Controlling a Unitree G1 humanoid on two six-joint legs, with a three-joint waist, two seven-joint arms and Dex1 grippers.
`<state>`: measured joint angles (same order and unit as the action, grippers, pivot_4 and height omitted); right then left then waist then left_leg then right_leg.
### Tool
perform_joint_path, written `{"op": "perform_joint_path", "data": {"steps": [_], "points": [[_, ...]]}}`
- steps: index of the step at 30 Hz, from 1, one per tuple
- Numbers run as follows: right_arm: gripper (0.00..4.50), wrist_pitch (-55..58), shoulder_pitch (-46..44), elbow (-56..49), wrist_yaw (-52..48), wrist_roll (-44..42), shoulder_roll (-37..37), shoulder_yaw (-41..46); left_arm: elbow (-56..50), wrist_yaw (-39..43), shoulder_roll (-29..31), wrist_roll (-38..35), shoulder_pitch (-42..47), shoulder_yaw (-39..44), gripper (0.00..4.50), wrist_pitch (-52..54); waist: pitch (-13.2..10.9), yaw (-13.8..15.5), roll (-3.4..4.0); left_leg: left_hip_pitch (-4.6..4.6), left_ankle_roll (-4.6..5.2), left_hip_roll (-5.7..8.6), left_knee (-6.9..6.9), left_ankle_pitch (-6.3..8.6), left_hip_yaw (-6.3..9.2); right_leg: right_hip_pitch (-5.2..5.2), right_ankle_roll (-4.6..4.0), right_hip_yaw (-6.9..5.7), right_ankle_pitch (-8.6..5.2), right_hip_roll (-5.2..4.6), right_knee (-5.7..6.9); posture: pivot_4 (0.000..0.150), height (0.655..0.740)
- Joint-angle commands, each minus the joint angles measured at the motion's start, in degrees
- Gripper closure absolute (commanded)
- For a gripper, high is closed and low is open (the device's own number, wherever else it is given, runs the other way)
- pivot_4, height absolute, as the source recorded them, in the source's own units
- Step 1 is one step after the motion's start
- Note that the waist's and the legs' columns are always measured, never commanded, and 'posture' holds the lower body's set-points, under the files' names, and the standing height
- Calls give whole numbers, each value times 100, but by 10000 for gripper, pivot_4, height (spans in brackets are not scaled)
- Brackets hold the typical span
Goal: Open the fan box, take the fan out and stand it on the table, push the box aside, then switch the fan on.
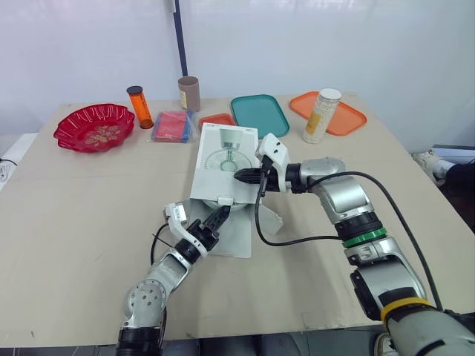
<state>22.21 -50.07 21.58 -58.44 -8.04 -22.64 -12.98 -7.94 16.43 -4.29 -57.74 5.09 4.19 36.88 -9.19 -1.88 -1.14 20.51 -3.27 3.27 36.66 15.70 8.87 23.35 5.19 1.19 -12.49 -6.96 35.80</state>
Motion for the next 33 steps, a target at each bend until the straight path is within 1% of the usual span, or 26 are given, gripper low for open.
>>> {"op": "perform_joint_path", "data": {"steps": [1, 11, 23, 33], "points": [[45000, -4, -36, -23, 17, 41, 68, -11, -236, -11, -25, -67, -79, -25, 33503, 104, 0, -4, 0, 0, 0, 0, 0, 0, 0, 0, 0, 0, 0, 0, 0, 1500, 7384], [45000, -34, -66, -71, -15, 5, 147, -7, -590, -90, 83, -290, -435, 22, 33503, 357, 0, -18, 0, 0, -3, -1, 0, 5, -1, 2, 0, 0, 0, 0, -3, 1500, 7384], [45000, -44, -139, -13, -27, -1, 267, 15, -1364, -354, 337, -687, -1269, 119, 33503, 476, -1, -25, 1, 0, -4, -3, -1, 10, -1, 3, -4, 0, -2, 1, -5, 1500, 7384], [45000, -35, -161, 3, -55, 14, 277, 11, -1855, -334, 853, -1220, -1929, 18, 33503, 754, -2, -34, 3, 0, -3, -6, -2, 13, -1, 3, -8, 0, -6, 4, -5, 1500, 7384]]}}
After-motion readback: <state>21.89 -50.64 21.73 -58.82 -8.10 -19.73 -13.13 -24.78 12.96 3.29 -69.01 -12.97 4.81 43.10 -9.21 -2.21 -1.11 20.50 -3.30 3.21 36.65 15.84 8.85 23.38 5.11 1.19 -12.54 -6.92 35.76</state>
